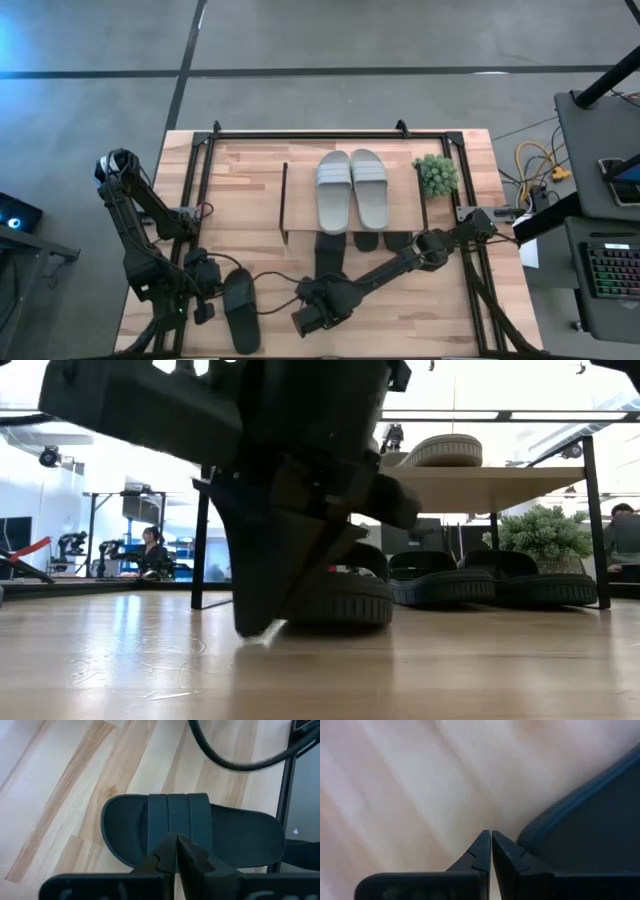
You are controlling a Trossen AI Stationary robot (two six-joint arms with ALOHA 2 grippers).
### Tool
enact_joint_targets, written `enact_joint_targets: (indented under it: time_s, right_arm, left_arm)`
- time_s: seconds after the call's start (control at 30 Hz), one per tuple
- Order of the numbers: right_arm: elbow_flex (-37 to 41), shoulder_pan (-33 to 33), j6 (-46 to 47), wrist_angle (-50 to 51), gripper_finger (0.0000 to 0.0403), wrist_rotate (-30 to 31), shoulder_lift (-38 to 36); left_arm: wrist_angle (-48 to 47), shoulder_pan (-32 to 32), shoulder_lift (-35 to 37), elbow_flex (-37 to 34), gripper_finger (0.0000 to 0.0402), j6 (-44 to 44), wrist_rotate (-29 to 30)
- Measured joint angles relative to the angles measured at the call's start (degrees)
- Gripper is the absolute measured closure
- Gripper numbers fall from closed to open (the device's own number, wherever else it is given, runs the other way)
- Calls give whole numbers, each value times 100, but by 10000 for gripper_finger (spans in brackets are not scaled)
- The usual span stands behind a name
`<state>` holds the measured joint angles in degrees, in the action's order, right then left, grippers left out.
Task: Pick and place slides into the shelf
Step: Put the right black slide under the shelf, then put the black slide under the shelf
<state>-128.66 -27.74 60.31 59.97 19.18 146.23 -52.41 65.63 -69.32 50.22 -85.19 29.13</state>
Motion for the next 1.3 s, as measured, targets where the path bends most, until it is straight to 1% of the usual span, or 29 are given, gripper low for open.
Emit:
enact_joint_targets:
  time_s: [0.1,0.2,0.3,0.37,0.47,0.57,0.8,0.87,0.97,1.07,1.17,1.3]
  right_arm:
    - [-19,8,-148,-7,394,328,6]
    - [6,84,-318,61,394,386,9]
    - [64,201,-241,407,394,439,8]
    - [105,263,-112,868,394,592,2]
    - [122,348,32,1175,394,781,3]
    - [127,420,13,1162,394,1004,9]
    - [155,605,59,1150,394,1154,12]
    - [115,611,56,1123,394,1080,5]
    - [-117,519,-136,966,394,793,-43]
    - [-384,336,-661,233,394,299,-143]
    - [-575,186,-1155,-510,394,-144,-153]
    - [-629,117,-756,-674,394,-142,-151]
  left_arm:
    - [21,0,2,0,402,-2,-24]
    - [9,0,2,0,402,0,-28]
    - [9,0,2,0,402,0,-32]
    - [9,0,2,0,402,0,-30]
    - [12,0,2,0,402,-2,-31]
    - [45,0,2,0,402,-2,-31]
    - [86,4,2,0,402,-2,-34]
    - [96,4,2,0,402,-3,-34]
    - [101,2,2,-2,402,-9,-34]
    - [114,0,2,-2,402,-11,-34]
    - [374,0,2,-7,402,4,-107]
    - [942,0,-46,-57,402,157,-541]
